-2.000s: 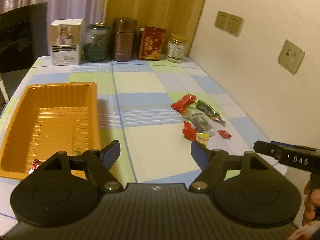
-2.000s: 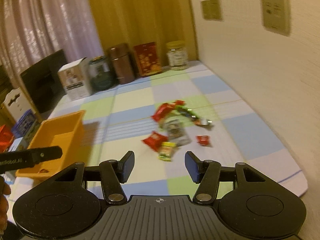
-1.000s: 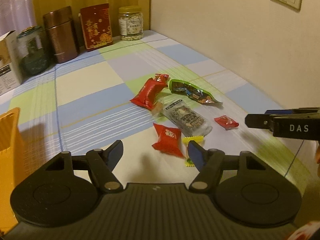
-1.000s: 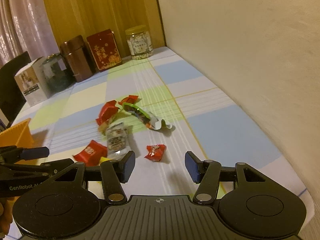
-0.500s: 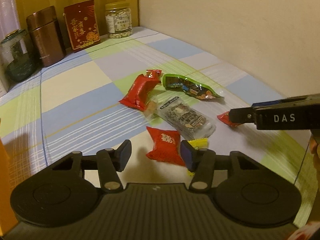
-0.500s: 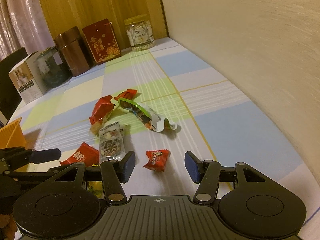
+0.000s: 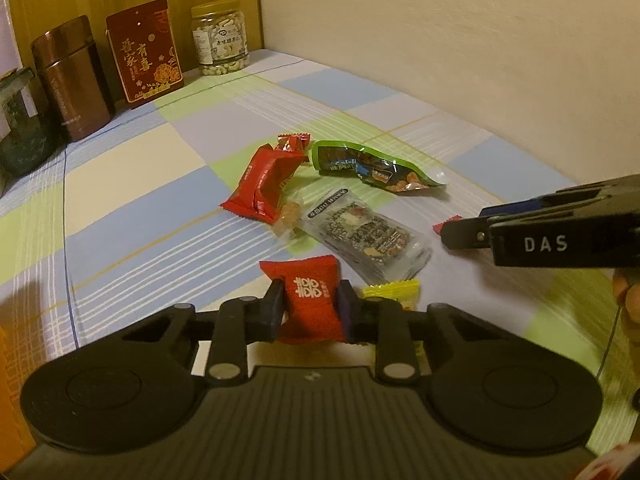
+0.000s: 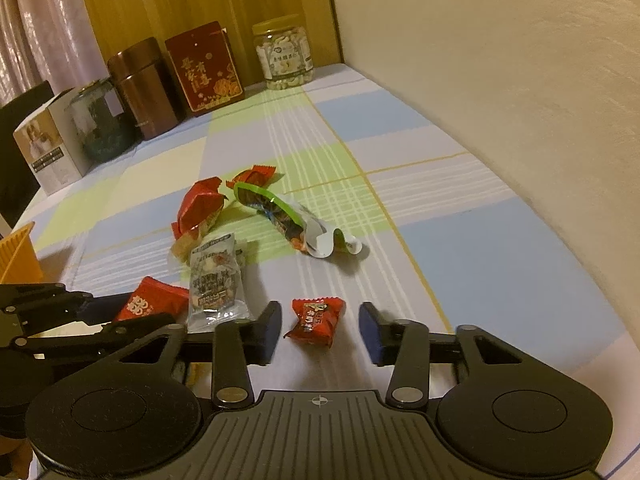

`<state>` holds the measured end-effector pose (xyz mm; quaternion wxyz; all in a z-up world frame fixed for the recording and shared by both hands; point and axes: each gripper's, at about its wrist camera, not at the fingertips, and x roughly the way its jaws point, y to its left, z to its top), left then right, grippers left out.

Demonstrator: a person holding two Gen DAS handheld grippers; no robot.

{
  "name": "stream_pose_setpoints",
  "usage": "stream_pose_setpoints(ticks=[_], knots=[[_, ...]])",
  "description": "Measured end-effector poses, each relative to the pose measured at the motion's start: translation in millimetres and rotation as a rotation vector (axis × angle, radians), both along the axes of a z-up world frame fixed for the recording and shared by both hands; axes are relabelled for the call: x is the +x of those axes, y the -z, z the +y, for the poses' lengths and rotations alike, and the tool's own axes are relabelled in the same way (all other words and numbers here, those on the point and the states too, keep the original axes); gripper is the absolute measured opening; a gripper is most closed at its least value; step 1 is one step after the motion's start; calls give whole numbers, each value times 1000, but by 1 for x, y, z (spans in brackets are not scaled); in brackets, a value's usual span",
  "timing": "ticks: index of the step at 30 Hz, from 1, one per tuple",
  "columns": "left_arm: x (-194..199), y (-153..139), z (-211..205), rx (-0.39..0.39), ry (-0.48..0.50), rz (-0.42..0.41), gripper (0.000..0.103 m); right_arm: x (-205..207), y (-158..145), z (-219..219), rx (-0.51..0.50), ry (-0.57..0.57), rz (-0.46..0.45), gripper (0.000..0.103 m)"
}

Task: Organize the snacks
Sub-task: 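Grasp a red square packet with the left tool while the right tool grasps a small red candy, then carry both red snacks over the orange tray and open both tools to release them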

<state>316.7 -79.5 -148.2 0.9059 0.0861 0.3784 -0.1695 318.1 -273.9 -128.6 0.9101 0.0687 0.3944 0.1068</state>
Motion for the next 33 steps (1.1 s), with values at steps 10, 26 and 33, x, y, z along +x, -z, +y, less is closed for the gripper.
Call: stream_pose_setpoints(ticks=[10,26,33], knots=[[-11,-4,12,-57,-67,27,23,-4,0,5,-42,-6,-15,20],[-75,-61,39,-132,-174,-8,23,-62,-68,17,25,-27,-77,20],[-116,-100,58,-168,-226,-55,23,-98,-106,38,57,-74,-117,20]])
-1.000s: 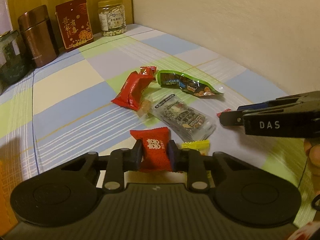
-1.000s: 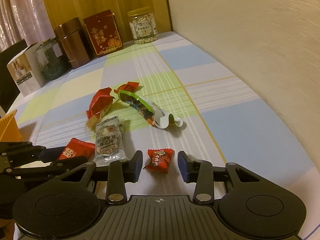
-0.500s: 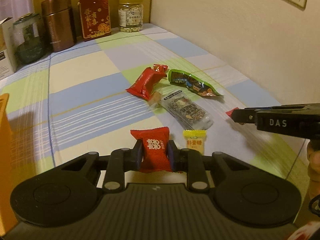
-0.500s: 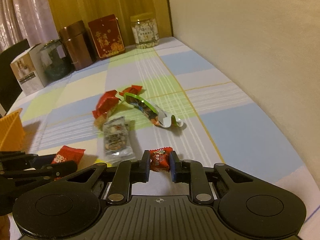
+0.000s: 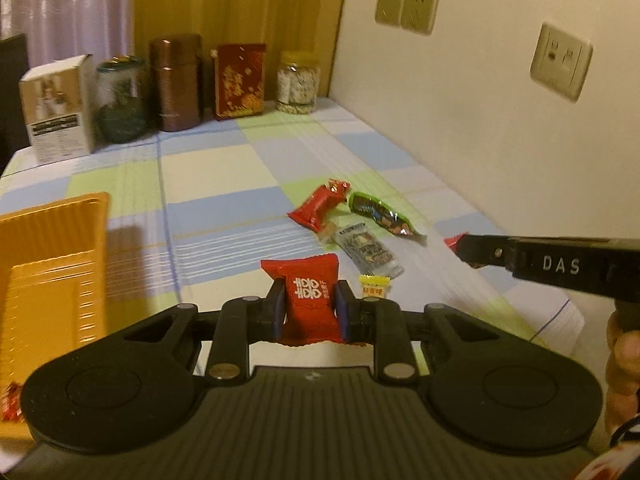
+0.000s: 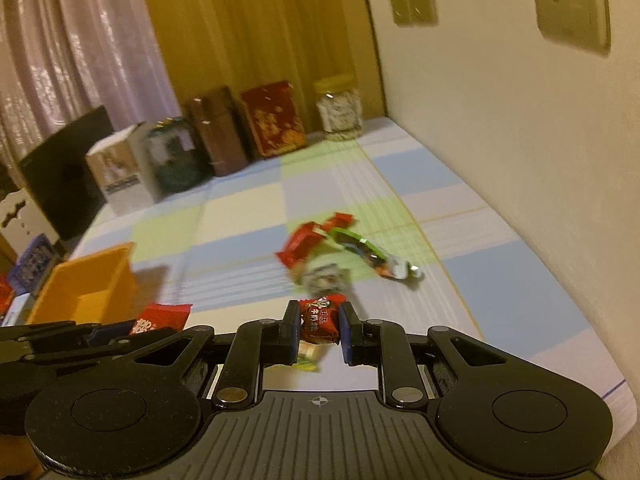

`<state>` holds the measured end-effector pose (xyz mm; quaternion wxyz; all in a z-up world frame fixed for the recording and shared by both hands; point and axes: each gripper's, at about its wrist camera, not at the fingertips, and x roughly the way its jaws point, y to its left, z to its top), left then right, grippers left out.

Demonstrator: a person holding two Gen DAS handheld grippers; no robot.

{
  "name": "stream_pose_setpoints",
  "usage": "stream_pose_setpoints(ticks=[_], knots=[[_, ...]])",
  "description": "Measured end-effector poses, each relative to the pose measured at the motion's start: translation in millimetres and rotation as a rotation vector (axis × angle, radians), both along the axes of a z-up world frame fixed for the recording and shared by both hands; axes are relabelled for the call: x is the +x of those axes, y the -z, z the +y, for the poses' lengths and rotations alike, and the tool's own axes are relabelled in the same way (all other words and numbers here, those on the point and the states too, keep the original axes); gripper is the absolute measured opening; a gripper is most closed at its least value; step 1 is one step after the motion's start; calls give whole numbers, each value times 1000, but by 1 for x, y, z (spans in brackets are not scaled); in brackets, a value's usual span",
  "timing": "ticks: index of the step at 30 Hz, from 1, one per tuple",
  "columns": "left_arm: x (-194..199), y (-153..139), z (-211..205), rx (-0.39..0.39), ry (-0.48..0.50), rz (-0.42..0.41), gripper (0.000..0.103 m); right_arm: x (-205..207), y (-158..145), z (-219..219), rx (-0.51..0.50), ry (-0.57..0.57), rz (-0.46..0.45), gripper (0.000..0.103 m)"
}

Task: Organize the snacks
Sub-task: 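Carry both red snacks over the orange tray and open both tools to release them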

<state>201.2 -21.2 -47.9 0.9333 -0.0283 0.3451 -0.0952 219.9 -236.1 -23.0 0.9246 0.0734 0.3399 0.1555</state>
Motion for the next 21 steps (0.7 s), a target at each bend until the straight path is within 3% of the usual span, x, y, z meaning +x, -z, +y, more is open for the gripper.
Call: stream_pose_setpoints(ticks=[9,21], knots=[[-53,-31,33,-15,-85,-23,23,-45,-26,37,21,-77,-31,20],[-100,-51,86,-1,-215,-43,23,-81,-38,97,17,-211,-47,20]])
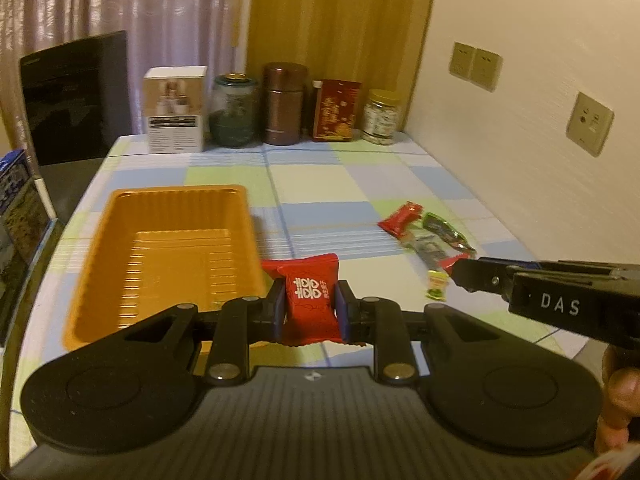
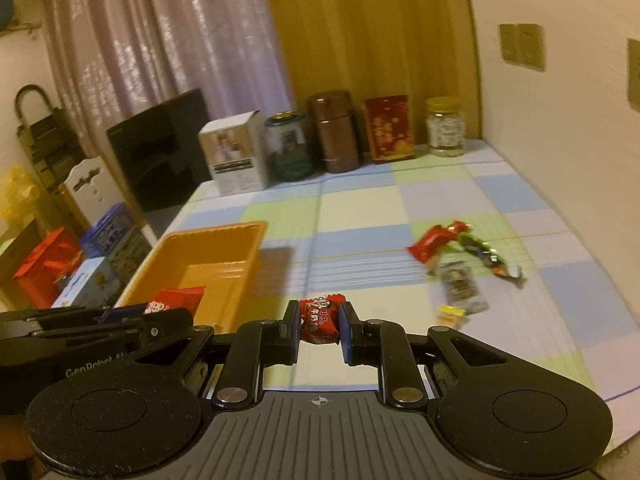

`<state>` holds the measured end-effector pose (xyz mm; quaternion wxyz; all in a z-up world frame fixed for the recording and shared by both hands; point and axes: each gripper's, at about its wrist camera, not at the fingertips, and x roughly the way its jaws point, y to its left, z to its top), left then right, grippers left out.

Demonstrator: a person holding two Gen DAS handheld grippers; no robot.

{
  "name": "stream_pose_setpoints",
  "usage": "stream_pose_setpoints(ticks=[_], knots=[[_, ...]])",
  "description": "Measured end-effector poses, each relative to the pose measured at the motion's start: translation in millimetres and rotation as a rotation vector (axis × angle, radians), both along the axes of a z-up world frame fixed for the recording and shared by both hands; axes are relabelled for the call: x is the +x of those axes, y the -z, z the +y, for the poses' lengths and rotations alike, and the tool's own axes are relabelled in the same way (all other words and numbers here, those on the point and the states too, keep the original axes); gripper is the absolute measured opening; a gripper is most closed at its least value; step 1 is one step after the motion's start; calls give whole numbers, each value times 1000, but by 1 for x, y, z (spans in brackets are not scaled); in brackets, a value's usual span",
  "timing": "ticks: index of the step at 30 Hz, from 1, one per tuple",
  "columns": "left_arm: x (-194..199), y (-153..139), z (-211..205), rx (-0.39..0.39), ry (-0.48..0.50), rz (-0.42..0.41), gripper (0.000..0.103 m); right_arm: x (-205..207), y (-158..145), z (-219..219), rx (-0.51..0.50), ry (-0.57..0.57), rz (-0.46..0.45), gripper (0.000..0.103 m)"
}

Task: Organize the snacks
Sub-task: 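Carry both red snacks over the orange tray and open both tools to release them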

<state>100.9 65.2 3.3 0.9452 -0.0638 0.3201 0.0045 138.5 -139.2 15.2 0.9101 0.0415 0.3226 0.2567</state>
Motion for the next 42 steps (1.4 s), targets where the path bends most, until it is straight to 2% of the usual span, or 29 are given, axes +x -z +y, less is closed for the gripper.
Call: stream_pose_setpoints(ticks=[10,18,30,42], knots=[[-24,-4,45,-13,-92,-6,23,-11,0,49,-12,-98,-7,20],[-25,1,84,-24,-160,6,23,-5,7,87,-18,-161,8,20],[9,24,125,-14,-174,55,23,29,37,136,-37,-211,54,20],[43,53,145,-9,-168,100,23,64,65,165,-54,-231,91,20]])
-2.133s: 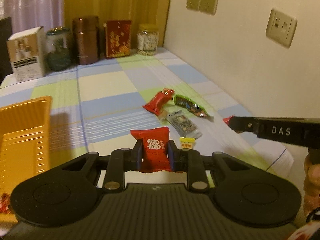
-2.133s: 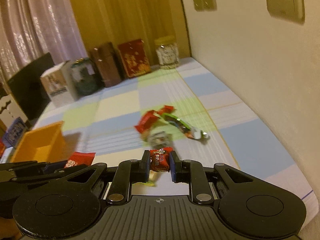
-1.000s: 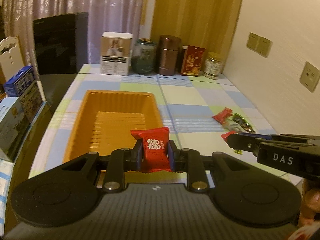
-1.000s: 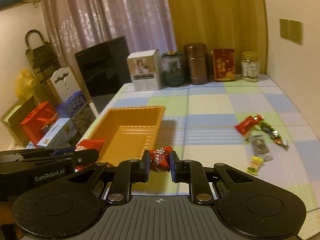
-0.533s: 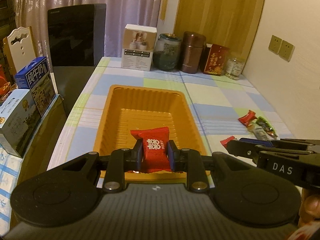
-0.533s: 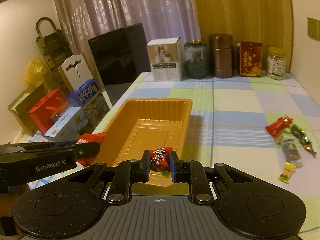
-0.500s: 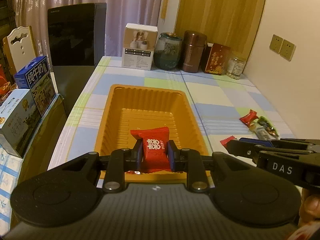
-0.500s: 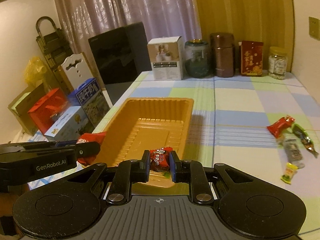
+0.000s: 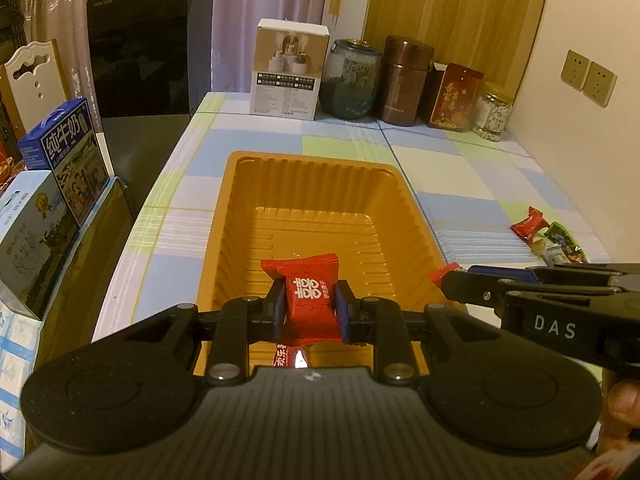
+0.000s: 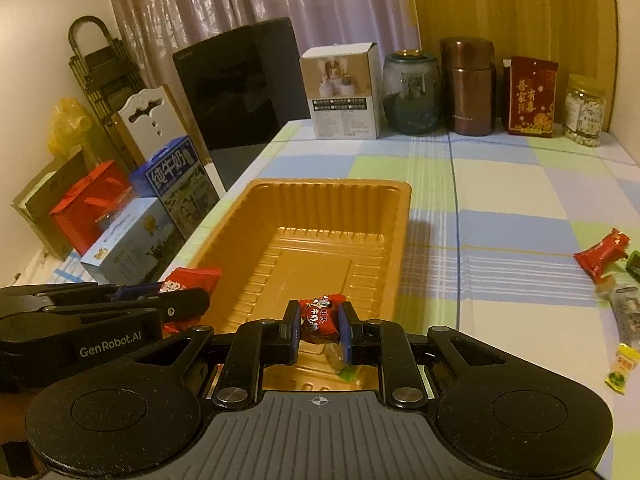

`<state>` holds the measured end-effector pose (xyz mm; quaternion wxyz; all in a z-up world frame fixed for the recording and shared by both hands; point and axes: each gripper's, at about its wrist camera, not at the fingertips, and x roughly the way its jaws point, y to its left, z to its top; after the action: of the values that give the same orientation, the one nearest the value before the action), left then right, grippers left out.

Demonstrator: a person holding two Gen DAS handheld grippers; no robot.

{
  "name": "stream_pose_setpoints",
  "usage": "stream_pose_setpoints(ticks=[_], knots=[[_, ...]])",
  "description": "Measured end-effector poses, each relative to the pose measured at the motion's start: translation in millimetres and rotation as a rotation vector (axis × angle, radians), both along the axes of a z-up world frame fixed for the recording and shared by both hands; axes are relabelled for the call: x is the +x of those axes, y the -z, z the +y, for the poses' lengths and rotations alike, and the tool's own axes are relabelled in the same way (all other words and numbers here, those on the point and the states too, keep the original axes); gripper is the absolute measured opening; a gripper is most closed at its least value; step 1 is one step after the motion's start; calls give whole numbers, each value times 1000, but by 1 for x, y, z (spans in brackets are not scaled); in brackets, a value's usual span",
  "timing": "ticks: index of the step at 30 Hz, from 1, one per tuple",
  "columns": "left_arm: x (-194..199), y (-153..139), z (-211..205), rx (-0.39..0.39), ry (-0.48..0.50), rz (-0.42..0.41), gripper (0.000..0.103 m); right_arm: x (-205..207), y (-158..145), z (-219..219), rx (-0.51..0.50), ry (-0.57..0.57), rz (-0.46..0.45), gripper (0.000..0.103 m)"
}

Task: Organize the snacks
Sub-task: 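Carry both red snacks over the orange tray and open both tools to release them, then move both open tools back toward the remaining snacks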

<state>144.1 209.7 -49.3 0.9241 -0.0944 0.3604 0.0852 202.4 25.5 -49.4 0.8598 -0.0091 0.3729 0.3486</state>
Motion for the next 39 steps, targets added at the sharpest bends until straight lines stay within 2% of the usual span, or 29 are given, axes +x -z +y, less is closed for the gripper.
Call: stream_pose_setpoints(ticks=[13,29,30,31,32,33,39], knots=[[26,19,6,14,11,20,27,18,16,2,-2,23,34,20],[-3,14,22,-5,-58,10,27,16,16,11,56,-14,67,21],[-4,13,23,-5,-61,8,27,16,15,11,65,-14,68,23],[-6,13,23,-5,-63,8,27,16,14,10,72,-6,69,34],[-7,12,23,-5,-65,8,27,16,14,9,80,1,71,53],[-8,12,24,-7,-67,7,27,16,14,6,90,8,74,58],[-15,8,21,-12,-79,1,31,12,11,-11,74,48,82,59]])
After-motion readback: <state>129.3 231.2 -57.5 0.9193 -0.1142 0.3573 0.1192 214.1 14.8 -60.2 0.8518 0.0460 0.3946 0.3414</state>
